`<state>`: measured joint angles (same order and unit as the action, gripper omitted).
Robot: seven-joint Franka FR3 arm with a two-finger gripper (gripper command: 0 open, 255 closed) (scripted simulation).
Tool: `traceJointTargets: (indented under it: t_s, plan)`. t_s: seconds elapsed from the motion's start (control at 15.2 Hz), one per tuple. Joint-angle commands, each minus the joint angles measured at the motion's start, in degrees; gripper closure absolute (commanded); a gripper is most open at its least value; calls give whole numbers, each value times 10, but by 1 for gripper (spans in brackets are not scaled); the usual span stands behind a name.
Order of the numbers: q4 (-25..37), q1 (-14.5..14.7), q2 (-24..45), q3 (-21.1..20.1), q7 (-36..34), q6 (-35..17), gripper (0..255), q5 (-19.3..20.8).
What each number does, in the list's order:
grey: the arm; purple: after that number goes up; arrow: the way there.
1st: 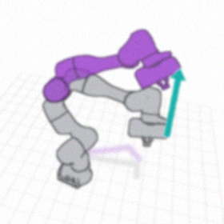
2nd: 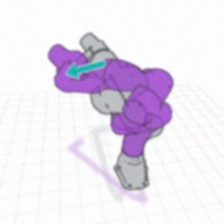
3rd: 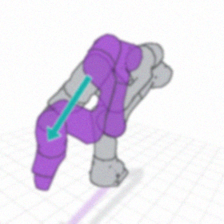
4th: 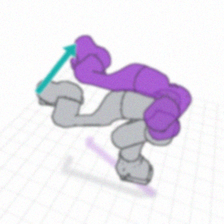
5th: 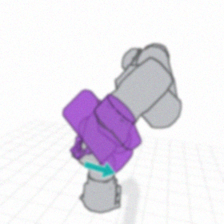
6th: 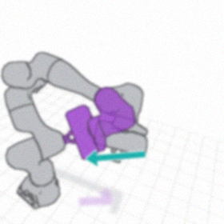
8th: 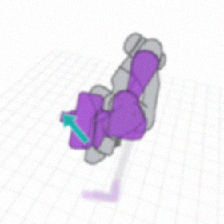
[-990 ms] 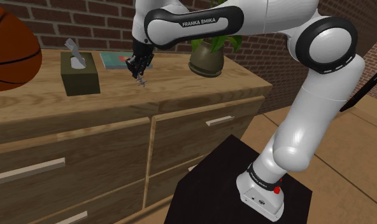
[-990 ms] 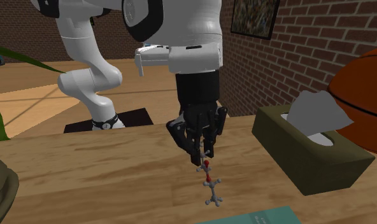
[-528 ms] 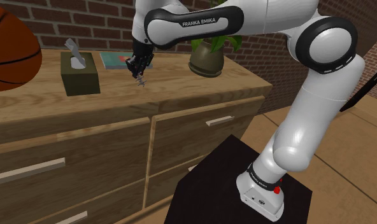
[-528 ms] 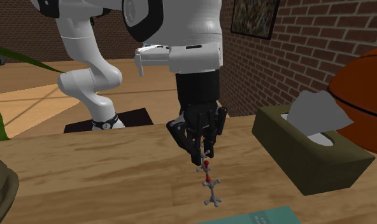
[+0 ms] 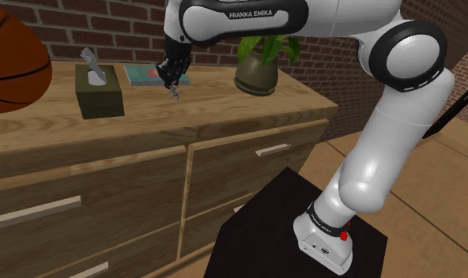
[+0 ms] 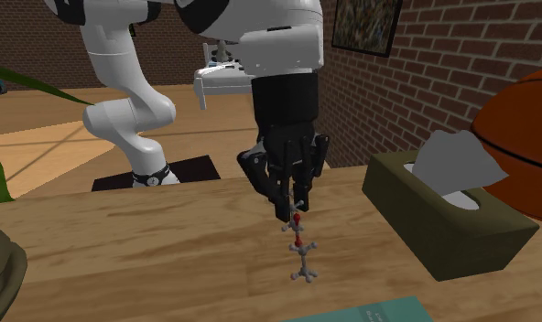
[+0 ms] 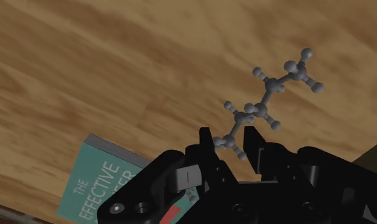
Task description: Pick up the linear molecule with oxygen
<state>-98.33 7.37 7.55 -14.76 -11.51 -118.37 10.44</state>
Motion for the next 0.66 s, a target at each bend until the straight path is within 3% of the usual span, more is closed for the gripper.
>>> traceJointTargets:
  t_s: [0.0,0.59]
  plan:
    - [16,0,-1,0,3,16,255,-2]
    - [72,2,0,-2,10,71,255,-5]
